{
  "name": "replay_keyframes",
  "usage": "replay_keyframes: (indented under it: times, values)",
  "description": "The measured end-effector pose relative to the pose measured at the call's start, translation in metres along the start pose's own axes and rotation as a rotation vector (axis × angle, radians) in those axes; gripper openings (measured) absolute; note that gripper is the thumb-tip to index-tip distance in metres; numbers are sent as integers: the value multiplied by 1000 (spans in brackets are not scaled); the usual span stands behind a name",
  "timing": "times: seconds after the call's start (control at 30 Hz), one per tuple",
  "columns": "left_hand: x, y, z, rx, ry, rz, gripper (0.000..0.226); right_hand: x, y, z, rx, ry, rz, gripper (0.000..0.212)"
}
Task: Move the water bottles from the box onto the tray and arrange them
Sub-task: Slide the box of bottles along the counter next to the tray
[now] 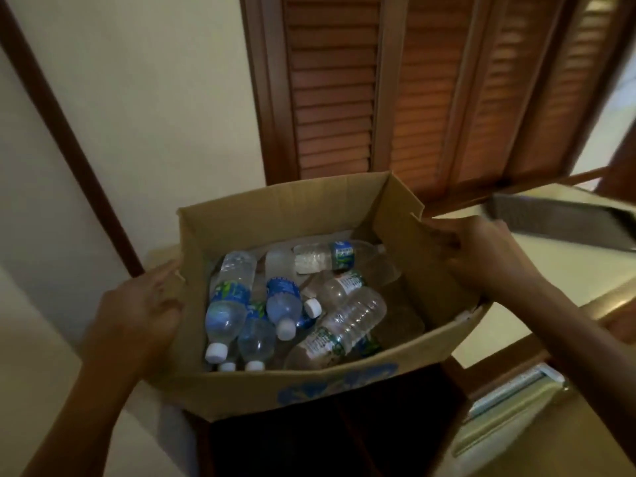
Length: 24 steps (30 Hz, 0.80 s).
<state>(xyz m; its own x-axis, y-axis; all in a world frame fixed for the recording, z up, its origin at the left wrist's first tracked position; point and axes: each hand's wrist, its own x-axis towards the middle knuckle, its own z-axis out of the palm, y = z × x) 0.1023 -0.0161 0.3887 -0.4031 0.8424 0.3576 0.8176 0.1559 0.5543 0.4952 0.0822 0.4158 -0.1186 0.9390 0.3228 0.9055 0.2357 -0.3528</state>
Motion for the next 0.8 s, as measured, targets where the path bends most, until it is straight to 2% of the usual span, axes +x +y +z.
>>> replay_keyframes:
  times: [0.1,0.23,0.37,0.5,0.63,0.7,0.8]
  values:
    - [4,65,3,-133,-3,78,56,6,44,-54,-27,83,78,31]
    - [11,149,36,-226,-39,167,60,8,114,-113,-10,117,196,39]
    - [15,223,106,-279,-119,221,58,15,195,-143,-69,96,205,47]
    - [12,287,187,-237,-200,227,61,39,292,-144,-94,21,223,43]
    - [-4,331,263,-165,-244,172,59,53,378,-113,-107,8,264,37]
    - [-7,348,287,-157,-237,150,58,58,413,-95,-53,38,324,29]
    - [-1,366,303,-128,-216,140,59,71,446,-80,42,72,344,31]
